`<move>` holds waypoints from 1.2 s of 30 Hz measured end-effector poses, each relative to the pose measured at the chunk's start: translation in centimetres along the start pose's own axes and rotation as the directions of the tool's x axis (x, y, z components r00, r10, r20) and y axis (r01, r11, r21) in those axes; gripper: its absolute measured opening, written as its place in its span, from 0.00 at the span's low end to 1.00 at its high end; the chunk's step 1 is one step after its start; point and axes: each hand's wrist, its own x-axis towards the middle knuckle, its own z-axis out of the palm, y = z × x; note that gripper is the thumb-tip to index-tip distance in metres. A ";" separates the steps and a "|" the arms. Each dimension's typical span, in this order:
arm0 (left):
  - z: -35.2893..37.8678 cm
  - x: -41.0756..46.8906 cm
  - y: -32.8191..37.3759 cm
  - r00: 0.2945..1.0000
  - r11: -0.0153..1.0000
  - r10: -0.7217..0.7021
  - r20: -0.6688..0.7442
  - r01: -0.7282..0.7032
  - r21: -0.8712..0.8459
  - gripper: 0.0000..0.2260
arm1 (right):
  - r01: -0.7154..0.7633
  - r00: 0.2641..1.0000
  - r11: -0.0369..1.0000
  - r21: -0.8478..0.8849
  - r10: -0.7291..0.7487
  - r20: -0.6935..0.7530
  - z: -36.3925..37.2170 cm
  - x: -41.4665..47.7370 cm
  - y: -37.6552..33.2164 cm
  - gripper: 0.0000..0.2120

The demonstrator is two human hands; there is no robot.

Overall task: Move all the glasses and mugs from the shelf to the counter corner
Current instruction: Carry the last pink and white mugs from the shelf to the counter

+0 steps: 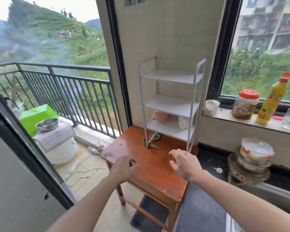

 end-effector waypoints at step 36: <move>8.8 39.2 3.9 0.977 0.885 0.054 0.205 0.048 -0.463 0.12 | -0.359 0.310 0.172 0.918 0.949 -0.056 10.0 26.4 9.2 0.06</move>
